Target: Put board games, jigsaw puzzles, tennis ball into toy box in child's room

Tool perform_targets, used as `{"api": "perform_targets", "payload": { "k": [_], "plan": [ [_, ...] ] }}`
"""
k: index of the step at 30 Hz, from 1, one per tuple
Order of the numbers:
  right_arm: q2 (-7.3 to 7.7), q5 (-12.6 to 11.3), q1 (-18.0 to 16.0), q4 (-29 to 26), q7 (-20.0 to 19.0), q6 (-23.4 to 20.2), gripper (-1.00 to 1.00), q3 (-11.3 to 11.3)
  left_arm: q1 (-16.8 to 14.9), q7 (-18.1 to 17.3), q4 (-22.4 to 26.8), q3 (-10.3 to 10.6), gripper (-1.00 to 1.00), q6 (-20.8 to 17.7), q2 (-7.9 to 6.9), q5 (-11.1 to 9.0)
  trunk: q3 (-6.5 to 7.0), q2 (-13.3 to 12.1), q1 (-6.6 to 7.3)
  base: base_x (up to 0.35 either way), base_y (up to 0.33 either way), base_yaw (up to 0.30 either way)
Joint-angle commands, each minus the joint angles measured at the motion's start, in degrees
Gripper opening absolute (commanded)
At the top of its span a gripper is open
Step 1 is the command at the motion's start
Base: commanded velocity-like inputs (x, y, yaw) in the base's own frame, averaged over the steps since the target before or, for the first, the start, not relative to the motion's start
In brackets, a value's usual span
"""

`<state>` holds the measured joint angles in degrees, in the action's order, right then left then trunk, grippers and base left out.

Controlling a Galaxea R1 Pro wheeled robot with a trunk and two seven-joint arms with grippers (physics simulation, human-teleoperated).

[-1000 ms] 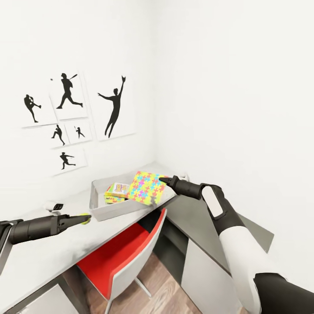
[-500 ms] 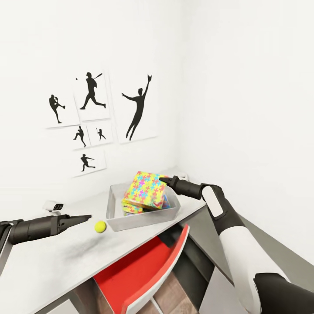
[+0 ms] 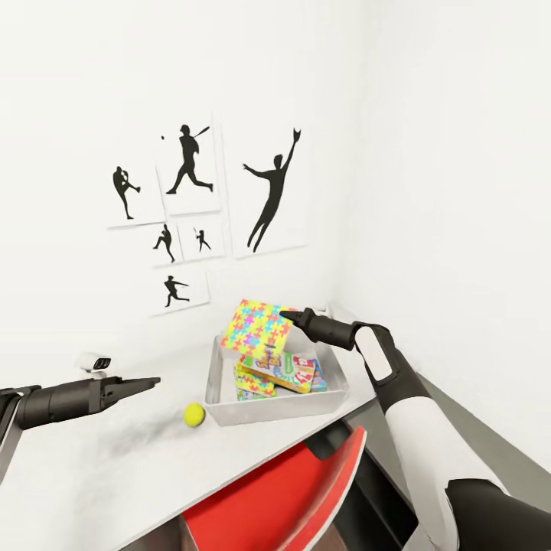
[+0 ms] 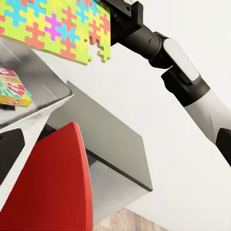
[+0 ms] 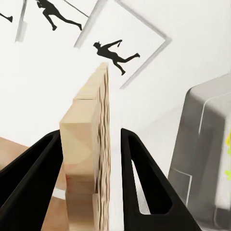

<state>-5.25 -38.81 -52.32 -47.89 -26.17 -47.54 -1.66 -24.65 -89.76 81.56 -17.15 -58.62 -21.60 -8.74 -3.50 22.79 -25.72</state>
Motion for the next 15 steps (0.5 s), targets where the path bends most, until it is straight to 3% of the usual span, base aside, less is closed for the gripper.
{"api": "perform_targets", "payload": {
  "k": [1, 15],
  "plan": [
    [-0.04, -0.07, -0.06, -0.01, -0.11, -0.36, -1.0, -0.18, -0.05, -0.24, 0.0, 0.01, 1.0, -0.58, -0.02, 0.04, -0.13, 0.13, -0.06, 0.189, -0.008, 0.016],
    [-0.01, -0.17, -0.06, 0.06, -0.11, -0.44, -1.0, -0.18, 0.38, -0.24, 0.0, -0.08, 1.0, -0.54, -0.02, -0.04, -0.13, 0.13, -0.06, 0.057, -0.001, 0.002]
  ]
}}
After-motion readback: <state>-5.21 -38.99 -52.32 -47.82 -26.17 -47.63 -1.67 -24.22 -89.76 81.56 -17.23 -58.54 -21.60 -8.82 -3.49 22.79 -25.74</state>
